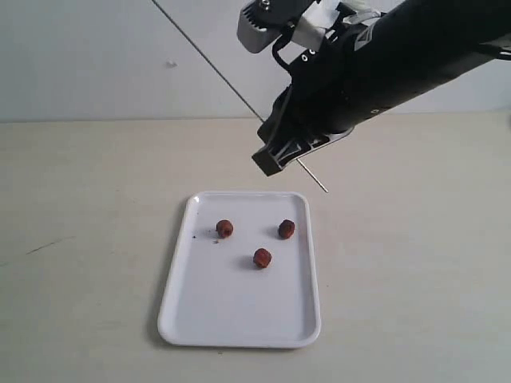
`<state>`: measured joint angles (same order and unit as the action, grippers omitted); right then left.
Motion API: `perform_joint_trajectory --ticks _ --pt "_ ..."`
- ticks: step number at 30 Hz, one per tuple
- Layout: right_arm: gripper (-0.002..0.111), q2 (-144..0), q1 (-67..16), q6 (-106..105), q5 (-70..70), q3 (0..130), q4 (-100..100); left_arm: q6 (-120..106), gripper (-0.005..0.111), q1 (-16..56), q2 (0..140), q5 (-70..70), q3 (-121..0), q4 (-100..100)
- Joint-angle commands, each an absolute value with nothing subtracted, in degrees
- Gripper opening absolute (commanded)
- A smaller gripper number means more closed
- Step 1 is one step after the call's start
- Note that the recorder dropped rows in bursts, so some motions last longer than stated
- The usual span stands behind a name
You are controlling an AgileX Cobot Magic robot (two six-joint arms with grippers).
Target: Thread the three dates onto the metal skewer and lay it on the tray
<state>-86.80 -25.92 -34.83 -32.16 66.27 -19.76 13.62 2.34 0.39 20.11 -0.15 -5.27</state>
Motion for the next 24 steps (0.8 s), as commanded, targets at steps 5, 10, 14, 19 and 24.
perform_joint_trajectory --ticks 5,10,14,19,24 --pt "0.000 -86.81 -26.03 -30.93 -41.21 64.38 -13.88 13.70 0.035 2.75 0.00 17.72 0.00 -21.21" --pt "0.000 -86.81 -26.03 -27.79 -41.01 64.24 -11.21 13.70 0.035 2.75 0.00 9.82 0.00 -28.12" --pt "0.000 -86.81 -26.03 -26.83 -41.45 63.88 -7.23 18.59 0.035 2.75 0.00 -7.76 0.00 -27.14" --pt "0.000 -86.81 -26.03 -18.03 -41.86 62.53 1.92 29.36 0.035 2.75 0.00 -18.79 0.00 -27.07" --pt "0.000 -86.81 -26.03 -13.21 -42.07 61.92 6.63 29.80 0.035 2.75 0.00 -26.47 0.00 -27.07"
